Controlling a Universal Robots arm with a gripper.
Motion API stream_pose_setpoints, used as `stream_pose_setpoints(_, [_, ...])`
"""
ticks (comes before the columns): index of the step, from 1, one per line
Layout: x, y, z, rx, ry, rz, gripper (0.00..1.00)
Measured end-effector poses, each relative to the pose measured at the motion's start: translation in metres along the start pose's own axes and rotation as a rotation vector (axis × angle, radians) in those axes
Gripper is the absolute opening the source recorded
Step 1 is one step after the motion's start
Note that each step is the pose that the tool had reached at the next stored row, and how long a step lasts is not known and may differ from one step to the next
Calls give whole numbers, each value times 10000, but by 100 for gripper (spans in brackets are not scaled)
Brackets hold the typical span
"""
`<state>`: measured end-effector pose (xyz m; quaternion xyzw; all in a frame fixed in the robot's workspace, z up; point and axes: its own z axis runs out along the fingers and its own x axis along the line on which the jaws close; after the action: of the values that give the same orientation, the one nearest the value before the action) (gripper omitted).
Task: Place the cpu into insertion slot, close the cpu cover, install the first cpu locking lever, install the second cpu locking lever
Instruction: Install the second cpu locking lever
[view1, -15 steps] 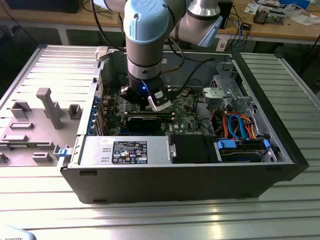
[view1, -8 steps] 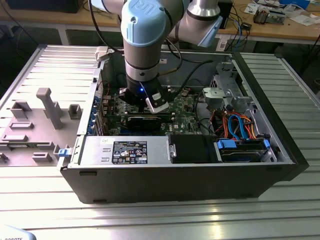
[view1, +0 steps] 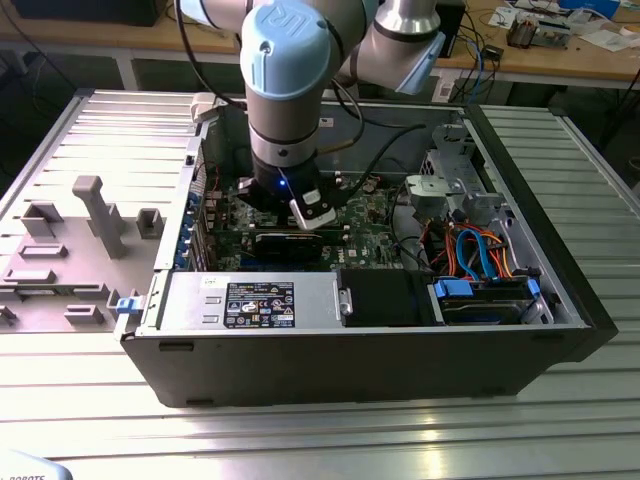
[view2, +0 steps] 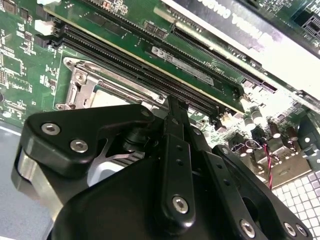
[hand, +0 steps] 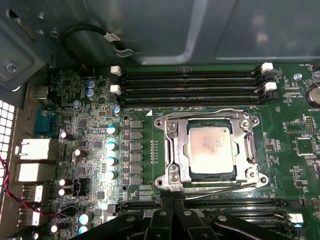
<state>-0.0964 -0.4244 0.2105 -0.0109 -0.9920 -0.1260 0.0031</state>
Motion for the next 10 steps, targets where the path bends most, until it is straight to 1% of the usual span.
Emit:
stream_pose_setpoints(2, [9,-6,10,-26,-7,30,11])
stream_pose_setpoints(4, [16,-13,32,-77,-18,82,11])
stream_pose_setpoints(5, [22,-14,37,-107,-22,99,11])
stream_pose_setpoints(7, [45,-18,52,-246,-23,122,11])
stream_pose_setpoints(10, [46,-28,86,-296,-27,138,11])
